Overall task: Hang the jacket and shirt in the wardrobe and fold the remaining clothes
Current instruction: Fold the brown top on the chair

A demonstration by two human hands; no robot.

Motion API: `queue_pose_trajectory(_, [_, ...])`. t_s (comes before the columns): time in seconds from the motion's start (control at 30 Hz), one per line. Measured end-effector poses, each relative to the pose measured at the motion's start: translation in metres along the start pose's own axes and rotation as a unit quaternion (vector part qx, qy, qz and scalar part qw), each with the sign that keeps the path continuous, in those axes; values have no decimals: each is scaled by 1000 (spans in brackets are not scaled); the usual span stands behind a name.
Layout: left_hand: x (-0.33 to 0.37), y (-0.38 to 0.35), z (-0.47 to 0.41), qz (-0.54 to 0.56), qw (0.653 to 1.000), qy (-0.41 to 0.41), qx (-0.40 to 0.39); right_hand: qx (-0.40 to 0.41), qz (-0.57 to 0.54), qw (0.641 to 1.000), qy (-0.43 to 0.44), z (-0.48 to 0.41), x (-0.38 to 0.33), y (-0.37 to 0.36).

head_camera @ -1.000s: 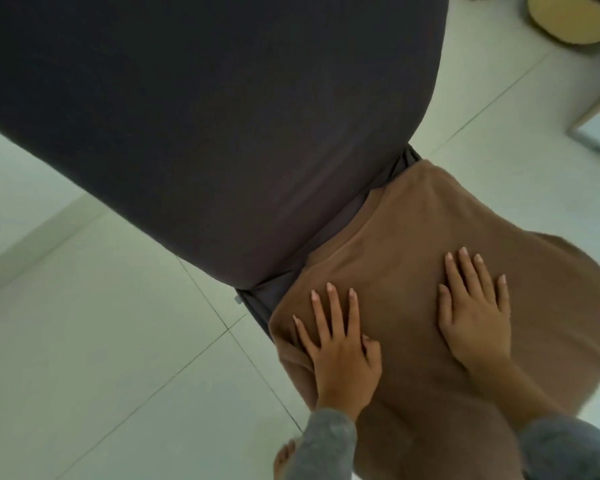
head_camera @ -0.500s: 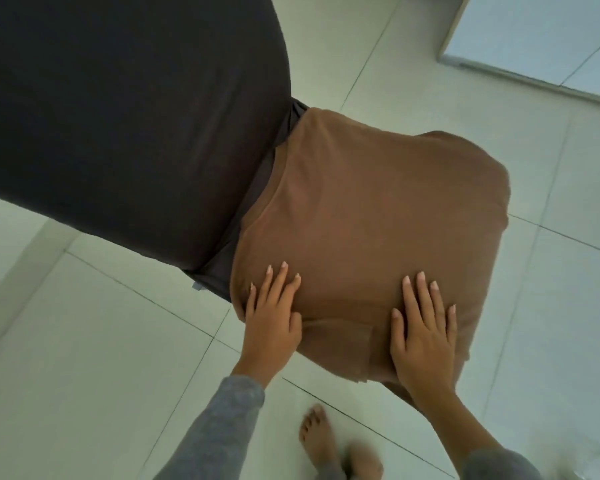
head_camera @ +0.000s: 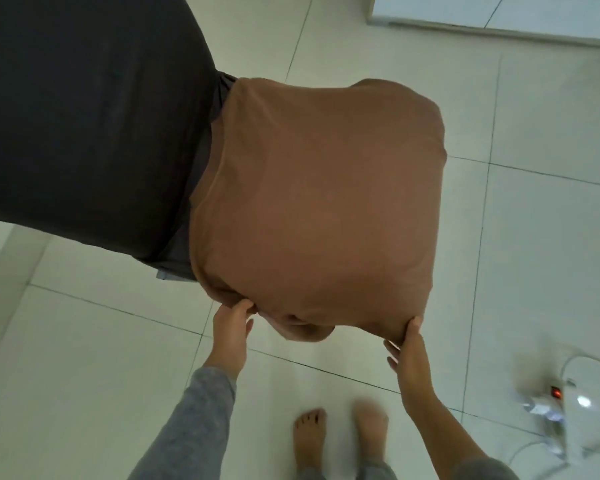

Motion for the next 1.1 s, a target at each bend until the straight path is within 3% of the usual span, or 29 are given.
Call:
queue_pose_trajectory(0.13, [-3, 2, 1, 46, 999, 3, -14, -72, -193, 974, -99, 11, 17, -24])
queue_pose_trajectory(0.33, [5, 22, -2, 68, 995, -42, -58, 46, -343, 937, -34, 7, 6, 12])
queue_pose_trajectory(0.53, [19, 35, 1, 137, 987, -36, -70, 3, -533, 846, -26, 9, -10, 24])
queue_pose_trajectory(0.6, [24, 38, 6, 134, 989, -51, -43, -7, -524, 851, -46, 10, -13, 21])
queue_pose_trajectory(0.67, [37, 48, 13, 92, 990, -105, 19, 30, -459, 886, -58, 7, -10, 24])
queue_pose_trajectory(0.73, [56, 61, 25, 38, 978, -186, 86, 131, -383, 912, -63, 14, -7, 42])
queue_pose_trajectory(0.83, [84, 59, 48, 23, 962, -253, 98, 266, -308, 912, -52, 31, -11, 69])
queue_pose_trajectory(0.93, [104, 45, 60, 39, 964, -249, 88, 323, -284, 901, -48, 39, -21, 78])
queue_pose_trajectory(1.1, [141, 0, 55, 108, 974, -192, 56, 351, -253, 901, -7, 33, -67, 89])
Point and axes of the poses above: each hand's wrist, its own z-axis away from the middle knuckle, its own y-axis out of the back of the hand, x = y × z, the point moved 10 cm from there along -z, towards the middle knuckle, and after that the axes turned 12 degrees about z, right-handed, at the moved point
